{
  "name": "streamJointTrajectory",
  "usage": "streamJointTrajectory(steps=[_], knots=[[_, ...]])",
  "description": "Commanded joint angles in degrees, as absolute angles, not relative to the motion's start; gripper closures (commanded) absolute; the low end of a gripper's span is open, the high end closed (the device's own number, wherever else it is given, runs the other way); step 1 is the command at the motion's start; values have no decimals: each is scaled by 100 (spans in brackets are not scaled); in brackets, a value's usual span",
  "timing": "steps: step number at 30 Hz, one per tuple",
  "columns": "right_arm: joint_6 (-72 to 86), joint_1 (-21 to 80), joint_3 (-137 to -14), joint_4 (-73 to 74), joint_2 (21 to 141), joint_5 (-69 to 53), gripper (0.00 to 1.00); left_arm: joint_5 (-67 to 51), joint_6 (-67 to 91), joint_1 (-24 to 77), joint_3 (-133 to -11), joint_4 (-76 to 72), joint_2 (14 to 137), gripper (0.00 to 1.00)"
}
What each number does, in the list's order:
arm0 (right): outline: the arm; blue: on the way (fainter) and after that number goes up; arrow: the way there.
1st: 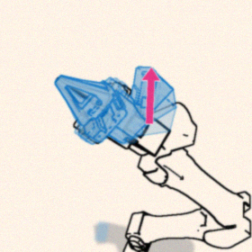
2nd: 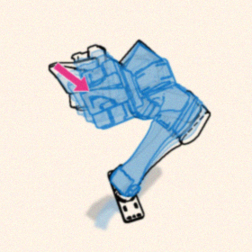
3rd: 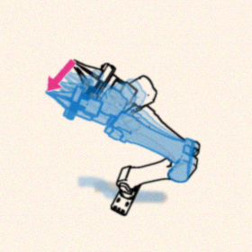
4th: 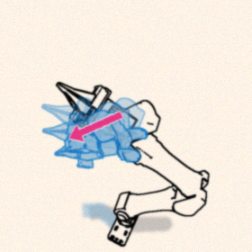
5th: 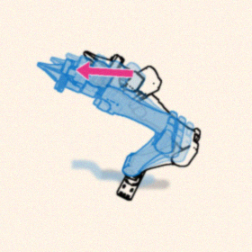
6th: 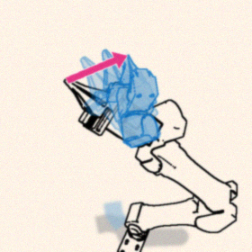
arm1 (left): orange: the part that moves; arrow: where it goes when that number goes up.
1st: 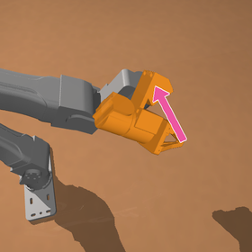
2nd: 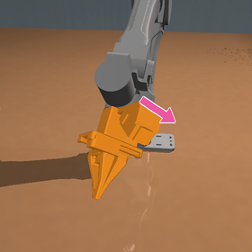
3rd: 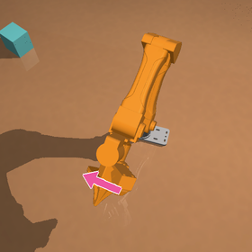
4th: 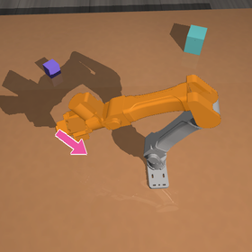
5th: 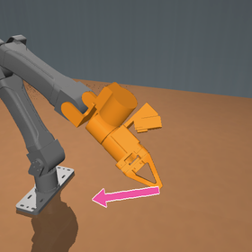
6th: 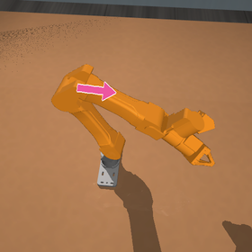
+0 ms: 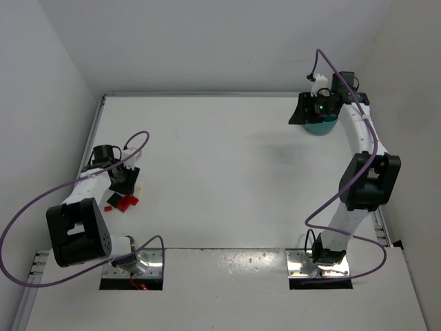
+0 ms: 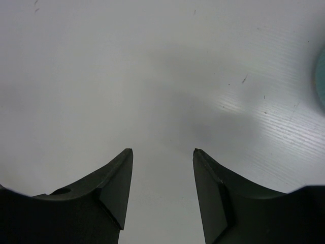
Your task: Sort the legos into containers by color
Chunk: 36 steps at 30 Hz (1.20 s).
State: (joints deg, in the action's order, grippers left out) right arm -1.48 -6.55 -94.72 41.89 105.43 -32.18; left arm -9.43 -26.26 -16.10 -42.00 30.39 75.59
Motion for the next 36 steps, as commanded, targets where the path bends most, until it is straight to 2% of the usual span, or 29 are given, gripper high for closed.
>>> streamJointTrajectory(steps=[1, 18, 29, 36], knots=[[-132, -650, -9466, 3929, 10345, -3375, 48, -800, -2505, -1565, -4140, 2734, 7655, 48], [-132, -650, -9466, 3981, 10345, -3322, 48, -686, -2215, -668, -4034, 2488, 7770, 46], [-132, -650, -9466, 4034, 10345, -3322, 48, -369, -2048, -554, -3981, 2259, 7954, 50], [-132, -650, -9519, 4034, 10345, -3374, 48, -316, -1995, -554, -3929, 2153, 8121, 56]])
